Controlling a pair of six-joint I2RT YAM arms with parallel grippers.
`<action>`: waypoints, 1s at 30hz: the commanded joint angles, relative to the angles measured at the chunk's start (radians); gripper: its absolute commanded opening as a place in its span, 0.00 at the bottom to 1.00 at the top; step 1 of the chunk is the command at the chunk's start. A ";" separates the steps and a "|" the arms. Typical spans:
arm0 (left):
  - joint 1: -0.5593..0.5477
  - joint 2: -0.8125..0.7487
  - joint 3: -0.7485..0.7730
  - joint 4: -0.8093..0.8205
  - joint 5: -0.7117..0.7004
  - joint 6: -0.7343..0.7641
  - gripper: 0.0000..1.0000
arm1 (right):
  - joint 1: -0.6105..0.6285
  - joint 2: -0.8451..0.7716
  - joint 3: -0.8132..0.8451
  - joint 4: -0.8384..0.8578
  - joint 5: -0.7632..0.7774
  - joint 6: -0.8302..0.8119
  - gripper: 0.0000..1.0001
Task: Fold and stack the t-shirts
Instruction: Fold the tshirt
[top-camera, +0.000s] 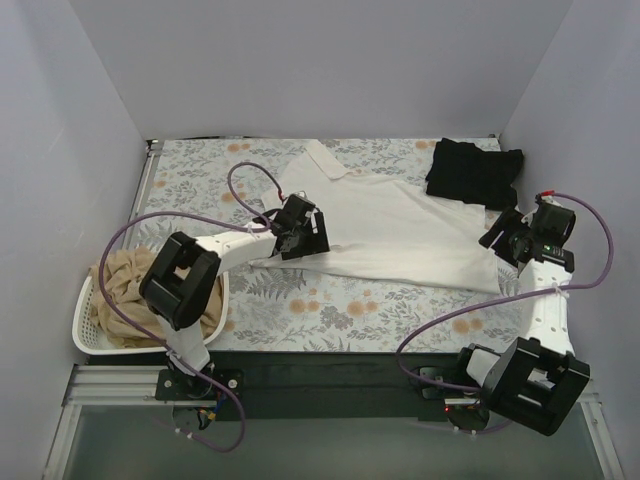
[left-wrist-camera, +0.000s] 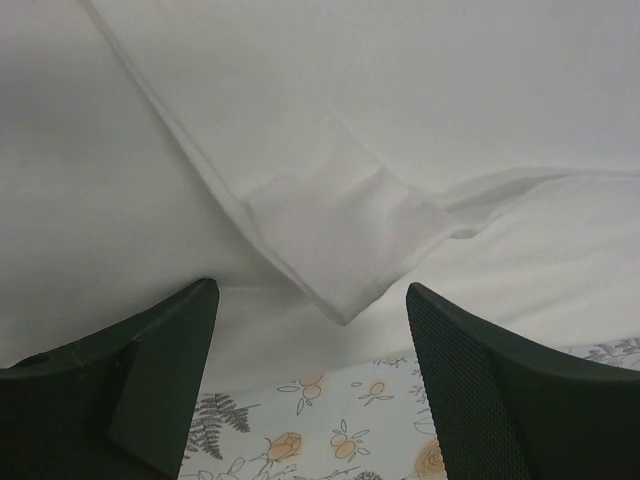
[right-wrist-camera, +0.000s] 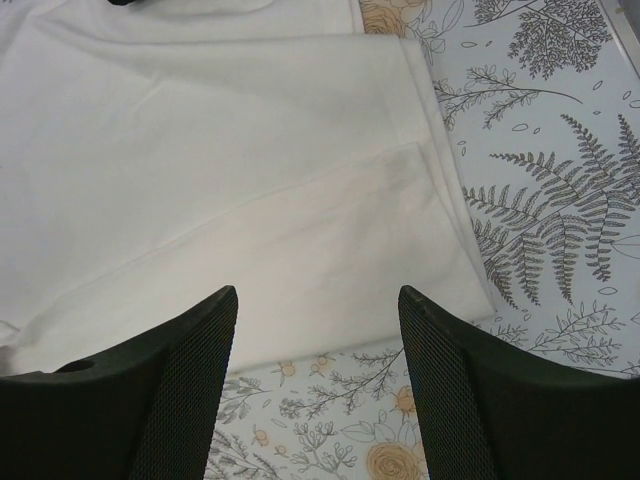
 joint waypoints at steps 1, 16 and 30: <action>-0.002 0.028 0.066 0.018 -0.012 0.012 0.76 | 0.008 -0.041 0.066 -0.019 -0.035 -0.006 0.73; -0.003 0.257 0.381 -0.007 0.043 0.064 0.76 | 0.016 -0.089 0.050 -0.051 -0.059 -0.031 0.73; -0.048 0.199 0.418 0.098 0.119 0.124 0.76 | 0.094 -0.085 0.026 -0.050 -0.059 -0.025 0.73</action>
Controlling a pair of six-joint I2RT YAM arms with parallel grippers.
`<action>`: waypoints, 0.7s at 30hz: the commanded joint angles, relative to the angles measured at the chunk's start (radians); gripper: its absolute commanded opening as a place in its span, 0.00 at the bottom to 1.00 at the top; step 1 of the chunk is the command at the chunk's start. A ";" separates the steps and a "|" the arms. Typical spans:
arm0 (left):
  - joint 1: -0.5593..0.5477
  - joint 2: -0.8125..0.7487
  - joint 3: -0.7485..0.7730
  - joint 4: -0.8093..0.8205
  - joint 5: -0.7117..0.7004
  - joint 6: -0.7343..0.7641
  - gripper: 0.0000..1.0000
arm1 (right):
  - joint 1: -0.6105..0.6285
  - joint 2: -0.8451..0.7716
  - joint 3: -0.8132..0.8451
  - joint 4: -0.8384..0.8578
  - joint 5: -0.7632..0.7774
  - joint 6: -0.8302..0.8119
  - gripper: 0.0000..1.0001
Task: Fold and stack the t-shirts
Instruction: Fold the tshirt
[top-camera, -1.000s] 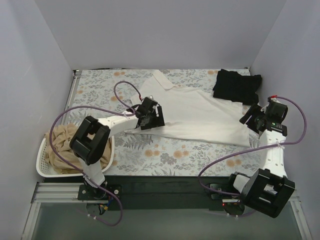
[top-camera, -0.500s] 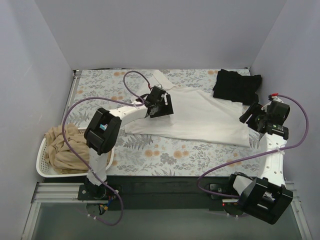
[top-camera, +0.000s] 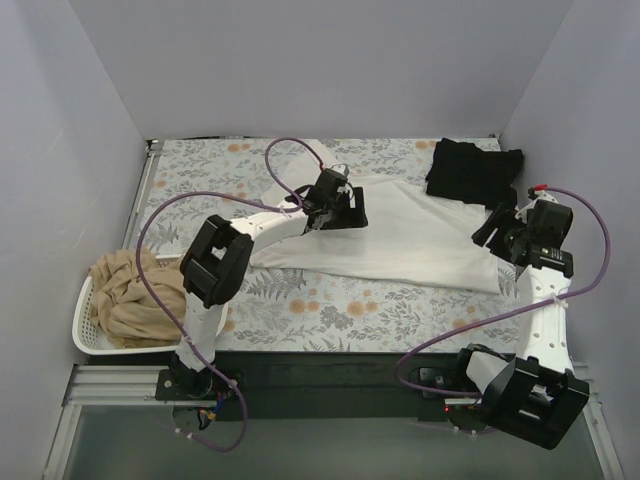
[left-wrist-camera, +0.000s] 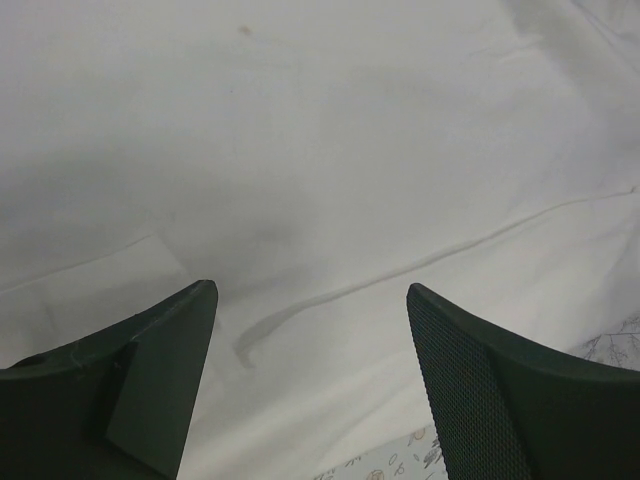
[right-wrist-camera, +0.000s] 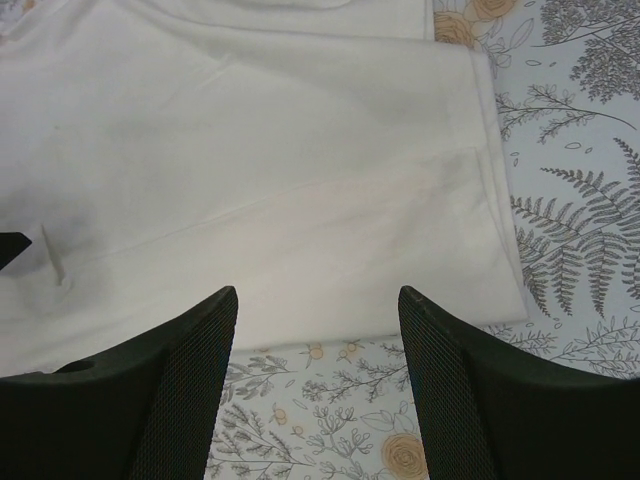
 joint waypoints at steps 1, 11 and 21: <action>0.004 -0.145 -0.044 0.043 -0.009 0.026 0.76 | 0.063 -0.004 -0.008 0.005 -0.002 0.001 0.73; 0.031 -0.490 -0.376 0.061 -0.221 -0.003 0.76 | 0.448 0.172 0.024 0.172 -0.031 0.119 0.70; 0.110 -0.564 -0.617 0.121 -0.196 -0.028 0.71 | 0.769 0.579 0.345 0.240 0.000 0.156 0.63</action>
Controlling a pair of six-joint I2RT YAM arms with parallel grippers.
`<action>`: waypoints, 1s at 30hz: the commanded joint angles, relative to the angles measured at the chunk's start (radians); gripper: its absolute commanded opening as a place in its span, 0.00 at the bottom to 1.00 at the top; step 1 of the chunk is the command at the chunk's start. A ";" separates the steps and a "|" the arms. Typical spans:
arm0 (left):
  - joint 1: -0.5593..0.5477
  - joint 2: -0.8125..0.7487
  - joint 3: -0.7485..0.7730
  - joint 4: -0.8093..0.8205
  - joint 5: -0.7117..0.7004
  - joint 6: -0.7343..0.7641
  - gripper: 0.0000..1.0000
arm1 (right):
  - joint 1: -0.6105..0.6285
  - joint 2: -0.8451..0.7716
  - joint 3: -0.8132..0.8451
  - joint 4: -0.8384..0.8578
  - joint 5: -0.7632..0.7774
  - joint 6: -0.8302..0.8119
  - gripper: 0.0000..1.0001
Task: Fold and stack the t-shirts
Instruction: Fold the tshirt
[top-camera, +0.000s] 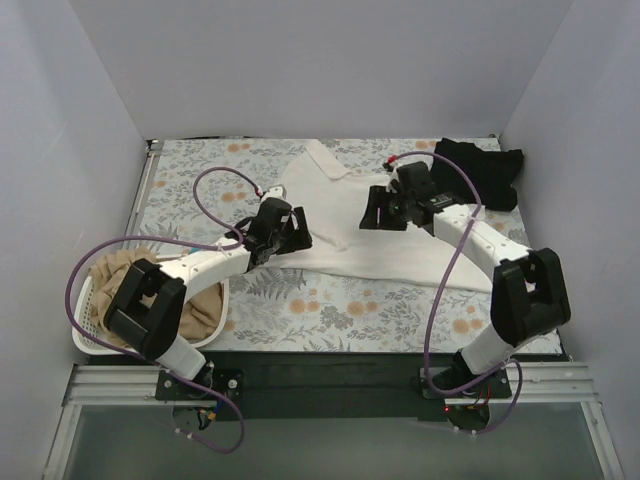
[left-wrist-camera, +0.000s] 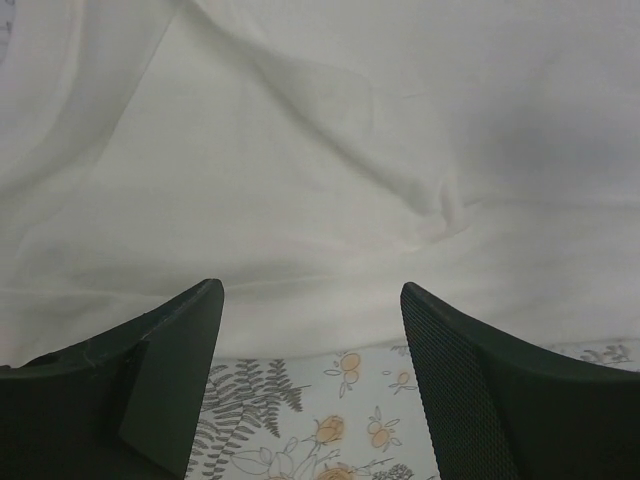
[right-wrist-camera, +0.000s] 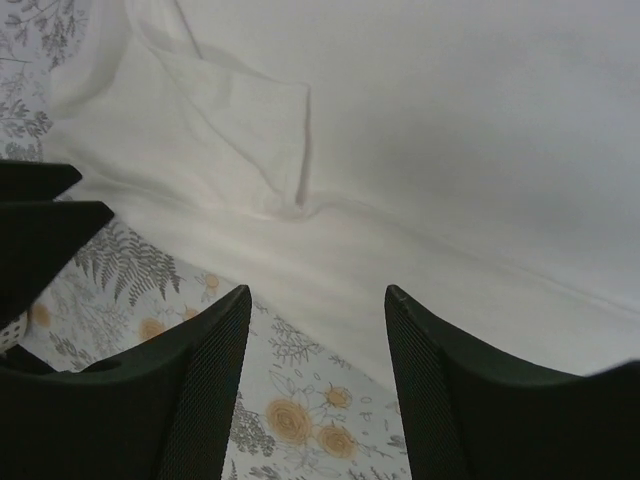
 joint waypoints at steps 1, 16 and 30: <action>0.023 -0.031 -0.057 0.051 -0.001 -0.008 0.70 | 0.055 0.106 0.137 0.061 0.024 0.017 0.61; 0.101 0.002 -0.117 0.102 0.048 0.008 0.68 | 0.177 0.461 0.431 -0.019 0.139 -0.004 0.54; 0.107 -0.041 -0.189 0.108 0.061 -0.009 0.68 | 0.221 0.559 0.482 -0.066 0.247 -0.010 0.51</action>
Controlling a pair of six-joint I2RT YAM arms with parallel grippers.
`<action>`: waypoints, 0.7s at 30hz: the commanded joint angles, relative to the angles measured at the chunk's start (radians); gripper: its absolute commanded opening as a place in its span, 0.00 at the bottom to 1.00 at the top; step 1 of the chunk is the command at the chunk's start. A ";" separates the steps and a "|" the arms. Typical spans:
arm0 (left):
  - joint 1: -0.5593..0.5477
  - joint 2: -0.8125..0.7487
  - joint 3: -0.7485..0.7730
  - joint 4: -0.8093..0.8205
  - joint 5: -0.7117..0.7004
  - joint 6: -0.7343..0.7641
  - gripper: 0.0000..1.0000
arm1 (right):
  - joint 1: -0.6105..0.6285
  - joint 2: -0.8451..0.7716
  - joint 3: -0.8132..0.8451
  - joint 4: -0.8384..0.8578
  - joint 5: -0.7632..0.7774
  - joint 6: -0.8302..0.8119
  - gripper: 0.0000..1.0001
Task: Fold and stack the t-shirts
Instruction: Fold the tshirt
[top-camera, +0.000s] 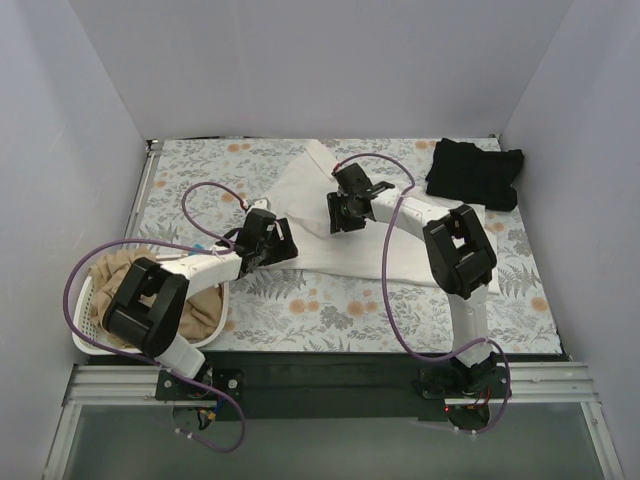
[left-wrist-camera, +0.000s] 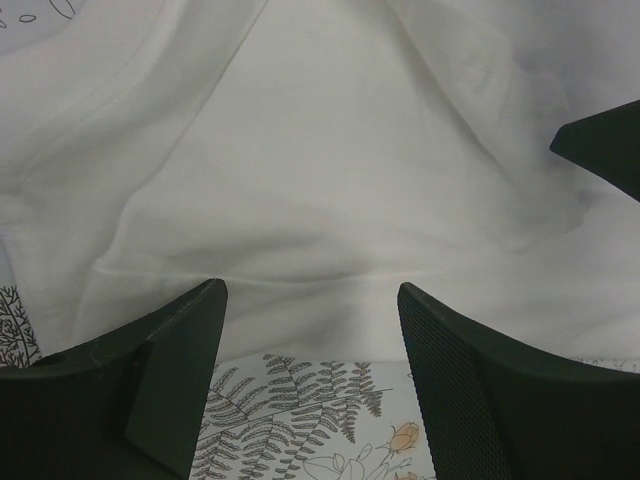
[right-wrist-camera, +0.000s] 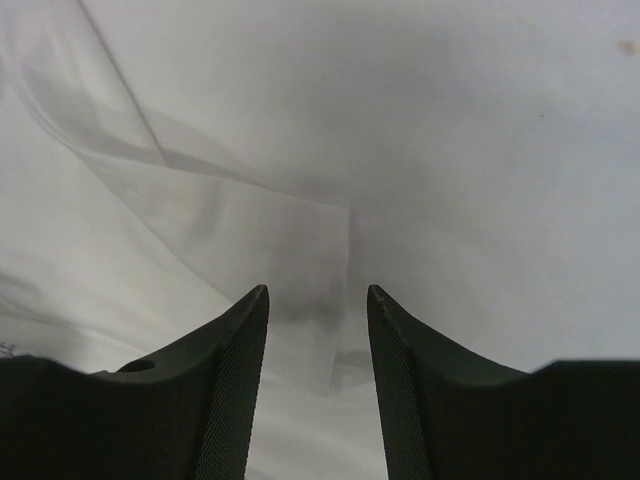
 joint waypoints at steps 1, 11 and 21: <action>0.006 -0.049 -0.012 0.010 0.007 0.003 0.68 | 0.000 0.034 0.051 -0.009 0.033 -0.004 0.50; 0.009 -0.043 -0.028 0.009 0.002 0.006 0.68 | -0.001 0.064 0.068 -0.012 0.018 0.002 0.34; 0.015 -0.056 -0.052 0.009 0.000 0.007 0.68 | 0.000 0.089 0.106 -0.018 -0.005 -0.001 0.21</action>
